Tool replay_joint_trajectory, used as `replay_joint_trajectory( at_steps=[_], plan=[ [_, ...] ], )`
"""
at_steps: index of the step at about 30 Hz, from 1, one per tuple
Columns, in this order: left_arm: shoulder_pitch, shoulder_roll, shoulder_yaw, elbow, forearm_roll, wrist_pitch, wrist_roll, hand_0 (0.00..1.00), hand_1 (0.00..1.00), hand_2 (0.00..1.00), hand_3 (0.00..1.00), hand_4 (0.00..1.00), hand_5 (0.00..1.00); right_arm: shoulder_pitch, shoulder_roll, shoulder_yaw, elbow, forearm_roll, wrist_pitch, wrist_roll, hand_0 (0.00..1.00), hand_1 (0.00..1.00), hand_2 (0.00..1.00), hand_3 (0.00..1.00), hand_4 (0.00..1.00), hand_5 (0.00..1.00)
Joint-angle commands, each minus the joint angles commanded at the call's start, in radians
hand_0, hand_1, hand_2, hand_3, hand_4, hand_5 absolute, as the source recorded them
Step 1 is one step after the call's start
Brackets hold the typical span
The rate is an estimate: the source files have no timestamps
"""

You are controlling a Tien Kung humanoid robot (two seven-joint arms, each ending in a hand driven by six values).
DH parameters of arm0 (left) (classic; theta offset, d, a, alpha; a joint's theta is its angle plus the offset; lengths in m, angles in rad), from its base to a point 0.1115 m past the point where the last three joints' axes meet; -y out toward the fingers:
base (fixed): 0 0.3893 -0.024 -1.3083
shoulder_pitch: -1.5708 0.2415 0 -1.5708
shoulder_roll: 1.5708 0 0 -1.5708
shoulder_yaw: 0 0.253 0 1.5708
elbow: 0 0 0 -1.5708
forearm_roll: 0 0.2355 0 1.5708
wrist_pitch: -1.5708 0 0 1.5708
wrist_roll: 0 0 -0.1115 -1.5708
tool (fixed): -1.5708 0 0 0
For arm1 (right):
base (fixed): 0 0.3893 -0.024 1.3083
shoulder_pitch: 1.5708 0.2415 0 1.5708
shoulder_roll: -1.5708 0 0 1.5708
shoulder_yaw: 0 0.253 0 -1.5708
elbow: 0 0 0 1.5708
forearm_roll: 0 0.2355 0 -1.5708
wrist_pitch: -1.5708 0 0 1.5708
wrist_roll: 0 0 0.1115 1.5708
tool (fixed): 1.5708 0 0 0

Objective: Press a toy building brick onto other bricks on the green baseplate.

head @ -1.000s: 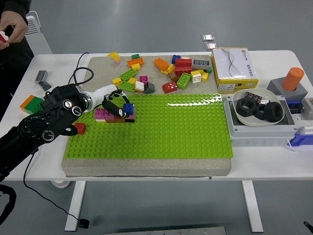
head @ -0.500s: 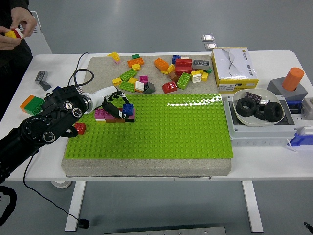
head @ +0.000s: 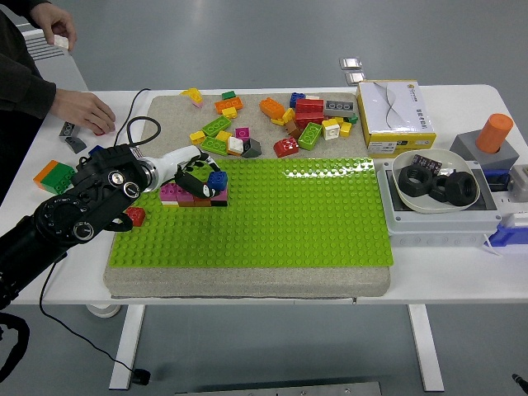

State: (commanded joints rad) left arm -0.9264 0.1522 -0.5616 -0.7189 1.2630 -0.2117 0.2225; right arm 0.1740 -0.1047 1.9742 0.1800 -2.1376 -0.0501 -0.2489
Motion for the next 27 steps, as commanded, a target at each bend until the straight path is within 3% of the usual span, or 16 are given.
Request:
replay_joint_trajectory(
  at_steps=[27],
  plan=[
    [-0.002, 0.005, 0.003, 0.006, -0.01, -0.027, 0.003, 0.989, 0.998, 0.998, 0.592, 0.673, 0.002, 0.0, -0.001, 0.003, 0.0, -0.002, 0.0, 0.0, 0.52, 0.59, 0.706, 0.815, 0.906, 0.998]
  ],
)
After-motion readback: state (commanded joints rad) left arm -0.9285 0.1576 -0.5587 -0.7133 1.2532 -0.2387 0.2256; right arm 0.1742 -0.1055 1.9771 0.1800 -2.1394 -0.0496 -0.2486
